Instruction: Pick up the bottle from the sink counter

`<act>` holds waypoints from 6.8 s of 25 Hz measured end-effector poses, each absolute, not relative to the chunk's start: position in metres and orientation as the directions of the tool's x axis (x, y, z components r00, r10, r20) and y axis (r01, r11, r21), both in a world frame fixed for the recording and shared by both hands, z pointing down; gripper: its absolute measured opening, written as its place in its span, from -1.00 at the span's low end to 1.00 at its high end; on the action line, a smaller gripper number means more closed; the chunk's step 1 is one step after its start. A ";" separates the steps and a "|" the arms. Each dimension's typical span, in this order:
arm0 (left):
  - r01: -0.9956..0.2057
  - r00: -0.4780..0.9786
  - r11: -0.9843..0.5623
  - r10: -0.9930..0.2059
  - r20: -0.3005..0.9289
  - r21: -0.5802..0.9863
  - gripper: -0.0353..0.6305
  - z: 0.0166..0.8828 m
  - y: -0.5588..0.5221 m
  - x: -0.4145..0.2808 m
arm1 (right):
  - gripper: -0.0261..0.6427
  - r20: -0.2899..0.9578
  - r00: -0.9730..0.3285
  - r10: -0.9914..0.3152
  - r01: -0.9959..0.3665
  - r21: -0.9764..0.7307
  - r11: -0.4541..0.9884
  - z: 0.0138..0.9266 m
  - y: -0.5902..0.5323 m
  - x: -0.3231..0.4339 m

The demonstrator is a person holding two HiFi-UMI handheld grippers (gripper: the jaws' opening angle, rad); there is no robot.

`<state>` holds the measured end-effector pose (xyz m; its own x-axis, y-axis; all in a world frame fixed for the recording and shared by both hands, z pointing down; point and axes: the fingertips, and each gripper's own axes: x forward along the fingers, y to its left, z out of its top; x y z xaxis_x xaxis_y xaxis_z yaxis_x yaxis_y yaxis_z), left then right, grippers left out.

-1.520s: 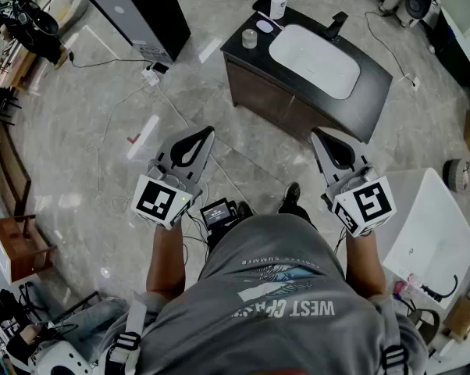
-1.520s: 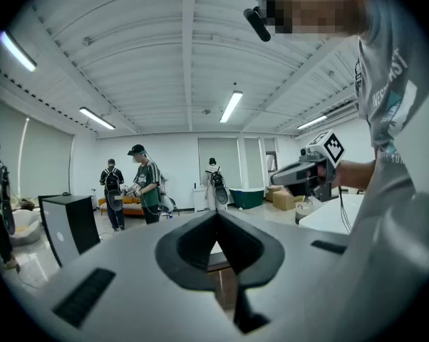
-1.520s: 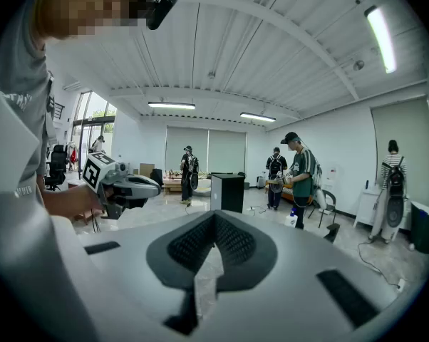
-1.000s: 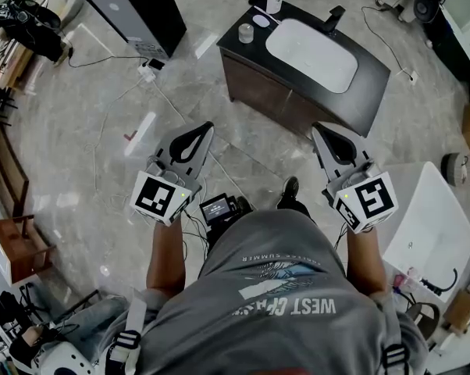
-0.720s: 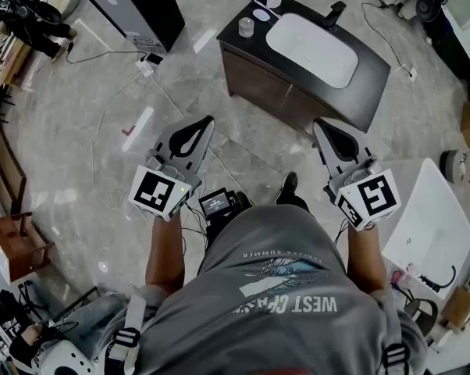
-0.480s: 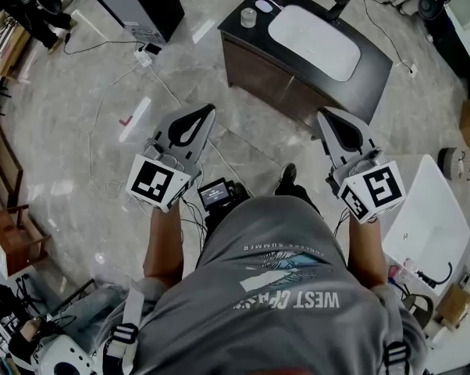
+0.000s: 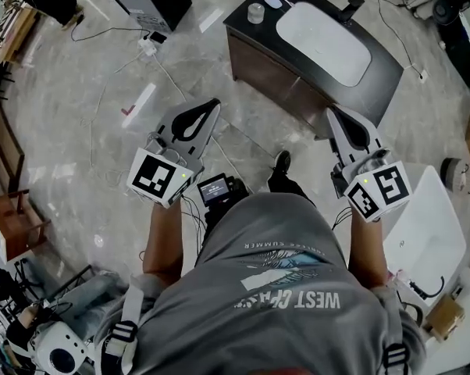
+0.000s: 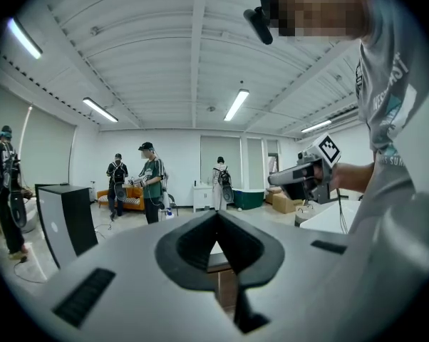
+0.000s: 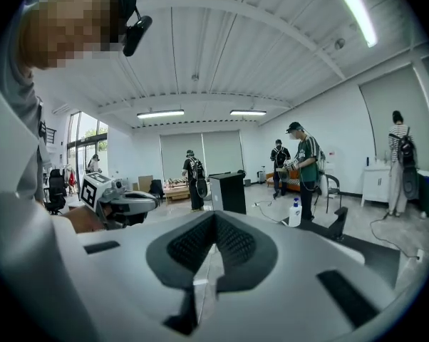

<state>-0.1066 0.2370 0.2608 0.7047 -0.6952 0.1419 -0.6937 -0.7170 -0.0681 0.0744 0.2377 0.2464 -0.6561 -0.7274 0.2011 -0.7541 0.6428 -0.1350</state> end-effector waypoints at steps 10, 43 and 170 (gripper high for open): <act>-0.725 0.667 -0.680 -0.732 0.138 -0.109 -0.89 0.247 0.177 -0.067 | -0.93 0.188 -0.739 -0.647 -0.673 -0.167 0.720 0.253 0.160 0.093; -0.518 0.850 -0.850 -0.524 0.058 -0.095 -0.89 0.239 0.032 -0.063 | -0.93 0.238 -0.580 -0.779 -0.814 -0.171 0.555 0.257 0.052 0.085; -0.573 0.769 -0.803 -0.459 0.444 0.163 0.08 0.589 -0.154 -0.031 | -0.93 0.594 -0.685 -0.422 -0.718 -0.452 0.529 0.459 -0.114 0.041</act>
